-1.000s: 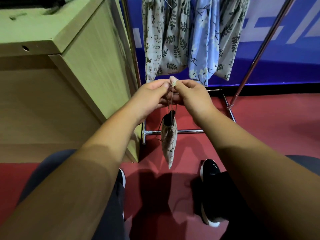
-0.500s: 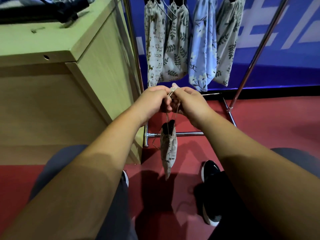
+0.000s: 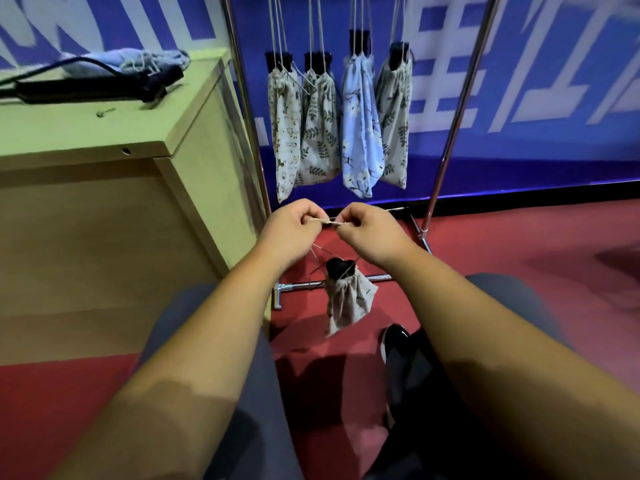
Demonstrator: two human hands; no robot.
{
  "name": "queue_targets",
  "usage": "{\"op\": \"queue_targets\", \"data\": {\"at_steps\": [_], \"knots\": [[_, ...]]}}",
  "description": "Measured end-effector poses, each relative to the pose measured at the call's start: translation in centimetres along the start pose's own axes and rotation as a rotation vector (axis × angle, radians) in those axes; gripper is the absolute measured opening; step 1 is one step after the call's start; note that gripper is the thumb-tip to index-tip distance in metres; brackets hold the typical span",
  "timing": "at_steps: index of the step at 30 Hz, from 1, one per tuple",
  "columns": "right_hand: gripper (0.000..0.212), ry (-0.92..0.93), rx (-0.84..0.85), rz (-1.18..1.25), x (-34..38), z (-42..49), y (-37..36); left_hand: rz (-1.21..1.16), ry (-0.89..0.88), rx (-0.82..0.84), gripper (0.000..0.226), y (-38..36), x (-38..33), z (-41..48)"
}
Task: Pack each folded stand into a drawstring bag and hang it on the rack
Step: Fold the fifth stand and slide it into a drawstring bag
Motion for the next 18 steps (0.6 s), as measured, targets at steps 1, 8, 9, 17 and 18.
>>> {"op": "queue_targets", "data": {"at_steps": [1,8,9,17,18], "knots": [[0.005,0.008,-0.018,-0.04,0.1,-0.2,0.3,0.007,-0.006,-0.001,0.02,-0.2,-0.5,-0.3],[0.014,0.009,-0.091,-0.05,1.6,-0.1,4.7,0.059,-0.089,0.086,0.015,-0.1,-5.1,0.1],[0.014,0.011,-0.101,-0.065,2.0,-0.2,5.2,0.065,-0.094,0.104,0.015,-0.1,-5.7,0.4],[0.018,-0.116,-0.199,0.161,7.4,1.4,13.1,-0.041,-0.138,0.17,0.013,1.7,-16.0,3.6],[0.017,-0.14,-0.211,0.263,8.0,1.9,14.1,-0.063,-0.128,0.18,0.015,2.0,-17.4,3.8]]}}
Point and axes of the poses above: each hand's wrist, its own z-axis towards the middle knuckle, its own y-axis out of the back of the hand, x = y × z, the point moved 2 cm from there along z, towards the middle knuckle, and after that the axes turned 5 degrees about -x, right-handed, at the moved point
